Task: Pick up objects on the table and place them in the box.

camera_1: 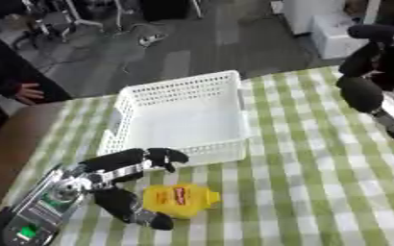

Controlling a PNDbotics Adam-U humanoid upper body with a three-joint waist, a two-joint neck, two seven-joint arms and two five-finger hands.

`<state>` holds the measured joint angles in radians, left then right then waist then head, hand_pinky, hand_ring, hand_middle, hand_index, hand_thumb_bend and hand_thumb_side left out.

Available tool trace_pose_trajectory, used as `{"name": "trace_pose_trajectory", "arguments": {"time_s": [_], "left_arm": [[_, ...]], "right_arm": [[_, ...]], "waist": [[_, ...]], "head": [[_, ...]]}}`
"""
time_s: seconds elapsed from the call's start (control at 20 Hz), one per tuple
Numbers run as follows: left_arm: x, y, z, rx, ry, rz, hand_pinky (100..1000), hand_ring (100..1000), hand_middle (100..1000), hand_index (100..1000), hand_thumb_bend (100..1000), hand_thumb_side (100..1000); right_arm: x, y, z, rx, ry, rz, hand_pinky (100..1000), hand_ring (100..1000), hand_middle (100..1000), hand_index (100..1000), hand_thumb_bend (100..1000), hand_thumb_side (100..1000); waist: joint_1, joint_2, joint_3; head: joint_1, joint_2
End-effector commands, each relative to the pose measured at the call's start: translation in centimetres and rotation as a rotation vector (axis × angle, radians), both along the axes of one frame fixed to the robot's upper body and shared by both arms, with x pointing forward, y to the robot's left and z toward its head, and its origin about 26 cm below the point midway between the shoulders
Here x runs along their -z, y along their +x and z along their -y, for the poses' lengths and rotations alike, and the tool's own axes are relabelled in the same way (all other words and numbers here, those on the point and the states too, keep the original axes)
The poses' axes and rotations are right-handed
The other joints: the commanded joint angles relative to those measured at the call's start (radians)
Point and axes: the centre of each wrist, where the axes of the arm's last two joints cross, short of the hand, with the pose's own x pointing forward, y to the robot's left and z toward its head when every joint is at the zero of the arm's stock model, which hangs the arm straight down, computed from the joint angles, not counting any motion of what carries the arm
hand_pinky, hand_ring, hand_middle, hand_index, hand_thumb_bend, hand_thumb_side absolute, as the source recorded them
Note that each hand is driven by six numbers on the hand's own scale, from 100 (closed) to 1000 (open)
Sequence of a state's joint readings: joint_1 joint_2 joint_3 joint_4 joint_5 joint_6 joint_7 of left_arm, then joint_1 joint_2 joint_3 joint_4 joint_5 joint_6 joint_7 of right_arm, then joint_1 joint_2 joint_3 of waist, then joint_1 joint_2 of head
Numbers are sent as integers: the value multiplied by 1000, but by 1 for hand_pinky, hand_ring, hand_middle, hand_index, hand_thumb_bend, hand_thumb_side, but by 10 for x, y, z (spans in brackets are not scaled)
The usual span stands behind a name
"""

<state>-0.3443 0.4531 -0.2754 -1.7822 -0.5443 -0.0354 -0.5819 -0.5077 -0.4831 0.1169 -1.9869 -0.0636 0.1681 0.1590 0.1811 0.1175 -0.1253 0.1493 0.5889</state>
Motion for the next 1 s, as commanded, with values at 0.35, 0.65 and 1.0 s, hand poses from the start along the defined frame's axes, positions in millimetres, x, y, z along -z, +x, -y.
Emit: {"name": "trace_pose_trajectory", "arguments": {"time_s": [0.35,0.65,1.0], "left_arm": [[-1,6,0,-41,42,-9,864,844,957,1000,683,824],[5,9,-1,-57,49,-26,863,842,957,1000,676,822],[9,11,-2,-66,65,-38,871,846,956,1000,678,822]], "right_arm": [[-8,-2,-1,-12,-5,26,354,527,537,838,819,594],[-9,-2,-2,-14,-7,25,354,528,537,839,818,594],[-9,-2,-2,-15,-8,25,354,528,537,839,817,596]], "waist": [[-4,-11,-3],[-4,-10,-3],[-4,-10,-4]], "head": [[1,-2],[1,-3],[0,-2]]}}
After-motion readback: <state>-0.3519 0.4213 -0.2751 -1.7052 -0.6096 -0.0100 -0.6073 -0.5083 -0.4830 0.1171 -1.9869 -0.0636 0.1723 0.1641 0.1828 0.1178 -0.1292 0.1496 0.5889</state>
